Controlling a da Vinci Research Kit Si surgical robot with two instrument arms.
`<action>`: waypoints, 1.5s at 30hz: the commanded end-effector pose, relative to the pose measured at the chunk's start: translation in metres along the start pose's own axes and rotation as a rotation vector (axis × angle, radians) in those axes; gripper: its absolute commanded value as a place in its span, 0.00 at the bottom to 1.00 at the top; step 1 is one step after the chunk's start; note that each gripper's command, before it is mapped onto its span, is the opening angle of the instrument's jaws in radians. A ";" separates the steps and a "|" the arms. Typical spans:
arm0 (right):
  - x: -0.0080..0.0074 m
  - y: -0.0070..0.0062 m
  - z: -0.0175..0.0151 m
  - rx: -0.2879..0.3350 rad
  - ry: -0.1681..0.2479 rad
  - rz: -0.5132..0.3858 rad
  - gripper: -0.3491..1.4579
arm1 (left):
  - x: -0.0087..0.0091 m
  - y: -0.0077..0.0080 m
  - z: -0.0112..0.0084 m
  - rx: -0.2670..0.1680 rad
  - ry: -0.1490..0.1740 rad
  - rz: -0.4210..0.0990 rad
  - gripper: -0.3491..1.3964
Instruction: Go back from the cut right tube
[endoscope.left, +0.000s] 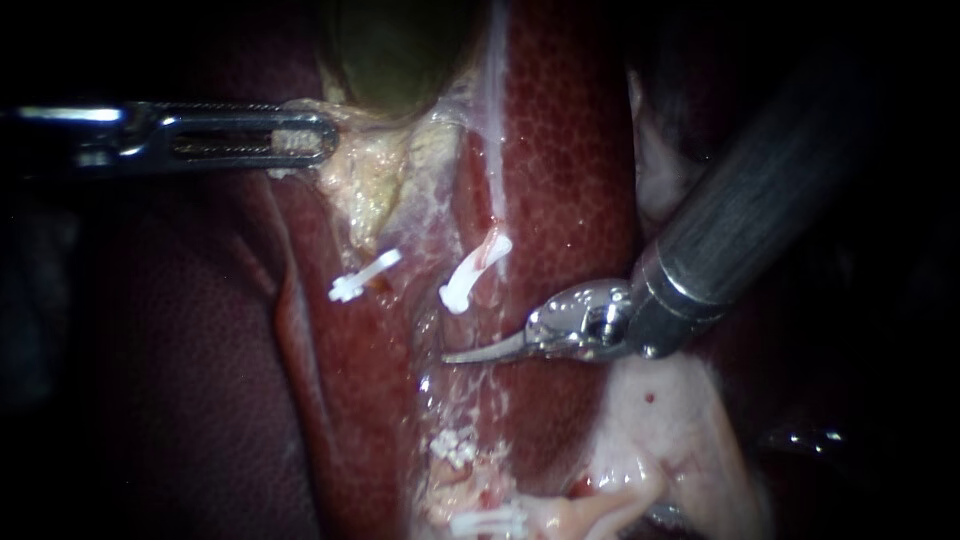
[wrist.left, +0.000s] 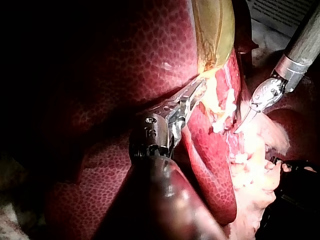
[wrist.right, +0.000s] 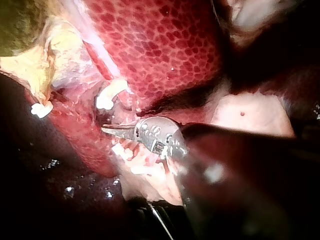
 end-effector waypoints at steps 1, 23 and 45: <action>-0.0001 0.0000 0.0001 0.000 0.000 -0.001 0.00 | 0.0000 0.0000 0.0000 0.000 0.000 0.000 0.00; -0.0016 0.0002 0.0031 0.010 0.107 -0.026 0.96 | 0.0000 0.0000 0.0001 0.000 0.000 0.000 0.00; -0.0025 -0.0011 -0.0051 -0.079 0.150 -0.159 0.98 | 0.0000 0.0000 0.0000 0.000 0.000 0.000 0.00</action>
